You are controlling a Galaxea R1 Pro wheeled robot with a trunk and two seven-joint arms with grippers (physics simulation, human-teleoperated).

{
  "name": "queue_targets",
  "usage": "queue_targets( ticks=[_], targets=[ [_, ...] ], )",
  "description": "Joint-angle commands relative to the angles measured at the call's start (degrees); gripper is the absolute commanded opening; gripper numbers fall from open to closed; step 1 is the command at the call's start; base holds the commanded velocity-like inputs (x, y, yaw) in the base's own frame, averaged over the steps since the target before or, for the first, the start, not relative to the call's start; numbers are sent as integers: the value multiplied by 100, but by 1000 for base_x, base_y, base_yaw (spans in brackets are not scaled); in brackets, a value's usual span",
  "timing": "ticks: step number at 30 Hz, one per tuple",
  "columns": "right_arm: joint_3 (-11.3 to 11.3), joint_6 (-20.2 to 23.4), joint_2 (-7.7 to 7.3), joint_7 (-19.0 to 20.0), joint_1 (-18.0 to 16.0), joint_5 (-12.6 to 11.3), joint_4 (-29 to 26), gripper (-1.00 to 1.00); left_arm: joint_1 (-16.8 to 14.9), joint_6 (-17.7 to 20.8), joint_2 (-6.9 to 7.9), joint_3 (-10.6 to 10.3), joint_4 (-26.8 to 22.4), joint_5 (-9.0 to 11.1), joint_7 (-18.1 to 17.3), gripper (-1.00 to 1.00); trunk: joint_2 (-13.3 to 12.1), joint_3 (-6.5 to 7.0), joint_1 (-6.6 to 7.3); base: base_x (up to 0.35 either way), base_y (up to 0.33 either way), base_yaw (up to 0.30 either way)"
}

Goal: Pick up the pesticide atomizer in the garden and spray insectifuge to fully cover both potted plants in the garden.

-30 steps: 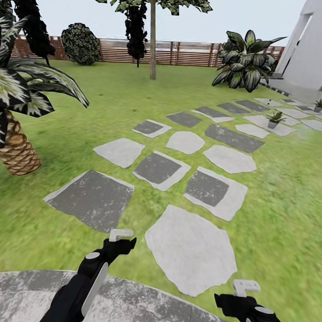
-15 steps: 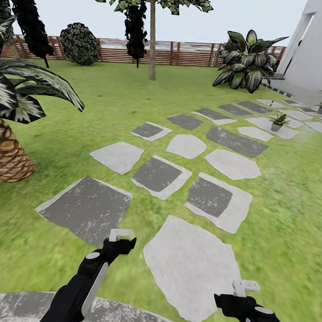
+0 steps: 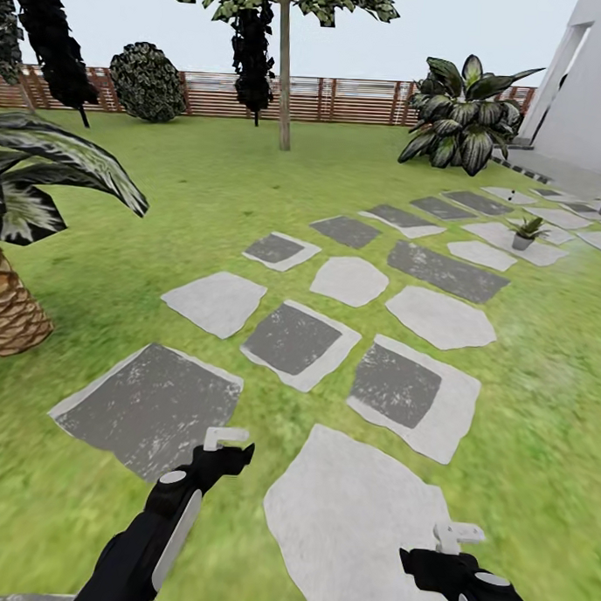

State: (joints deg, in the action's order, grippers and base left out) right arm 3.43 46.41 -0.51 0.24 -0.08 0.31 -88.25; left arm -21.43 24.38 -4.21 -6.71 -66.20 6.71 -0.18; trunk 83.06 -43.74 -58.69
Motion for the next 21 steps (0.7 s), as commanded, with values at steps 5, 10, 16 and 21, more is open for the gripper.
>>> queue_targets(
  ticks=[5,10,16,21],
  targets=[
    [0,26,-1,3,-1,4,-8,100,-2,32,-1,3,-7,50,0,100,2,-4,-4,340,0,0],
    [0,25,-1,3,-3,3,-8,100,-2,32,-1,-3,-7,50,0,100,2,-4,-4,340,0,0],
    [0,26,-1,3,-1,4,-8,100,-2,32,-1,-6,-7,50,0,100,2,-4,-4,340,0,0],
    [0,26,-1,3,-1,4,-8,100,-2,32,-1,-6,-7,50,13,100,2,-4,-4,340,0,0]
  ],
)
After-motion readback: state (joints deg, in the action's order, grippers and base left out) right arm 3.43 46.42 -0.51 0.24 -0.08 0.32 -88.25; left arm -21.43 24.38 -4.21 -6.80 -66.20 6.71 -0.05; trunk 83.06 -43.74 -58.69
